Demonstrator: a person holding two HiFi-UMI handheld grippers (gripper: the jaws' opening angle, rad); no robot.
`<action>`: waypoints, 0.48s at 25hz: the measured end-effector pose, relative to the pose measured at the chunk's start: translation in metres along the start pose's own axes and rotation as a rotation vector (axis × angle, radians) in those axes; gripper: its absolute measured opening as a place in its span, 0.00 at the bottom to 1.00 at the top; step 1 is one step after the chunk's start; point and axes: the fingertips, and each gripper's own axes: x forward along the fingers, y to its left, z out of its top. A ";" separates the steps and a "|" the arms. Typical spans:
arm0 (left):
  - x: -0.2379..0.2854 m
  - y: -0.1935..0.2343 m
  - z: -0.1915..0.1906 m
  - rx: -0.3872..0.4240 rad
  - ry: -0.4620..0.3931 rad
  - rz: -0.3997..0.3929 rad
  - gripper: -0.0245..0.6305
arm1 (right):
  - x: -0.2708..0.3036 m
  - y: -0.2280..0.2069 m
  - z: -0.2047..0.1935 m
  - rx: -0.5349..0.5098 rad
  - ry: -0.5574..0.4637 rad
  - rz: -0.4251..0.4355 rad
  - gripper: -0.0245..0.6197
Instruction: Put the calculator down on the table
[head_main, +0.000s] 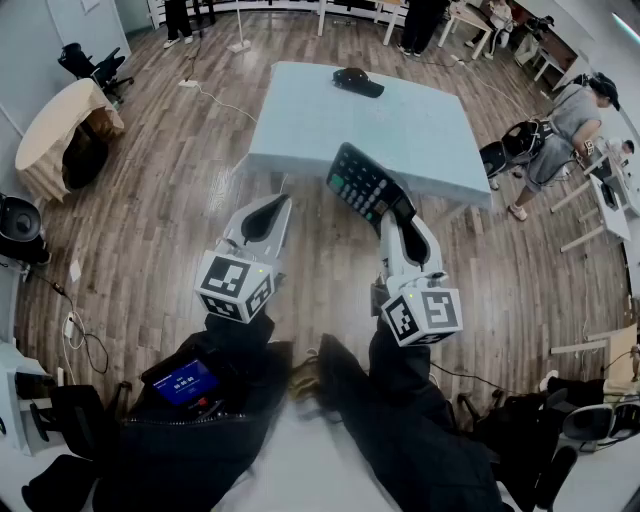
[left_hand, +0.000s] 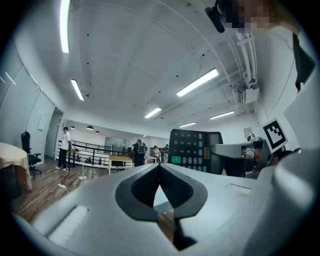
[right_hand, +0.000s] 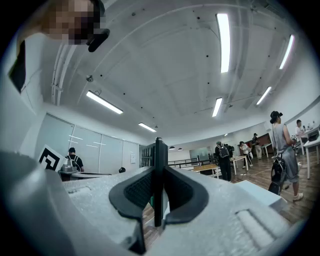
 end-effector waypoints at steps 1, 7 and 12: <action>0.001 0.000 0.000 -0.001 0.001 -0.001 0.03 | 0.001 -0.001 0.000 -0.002 0.002 0.001 0.11; 0.003 0.000 0.000 -0.007 0.004 -0.001 0.03 | 0.002 -0.001 -0.001 -0.009 0.010 0.005 0.11; 0.005 -0.001 -0.001 -0.012 0.008 -0.003 0.03 | 0.003 -0.002 -0.001 -0.008 0.012 0.008 0.11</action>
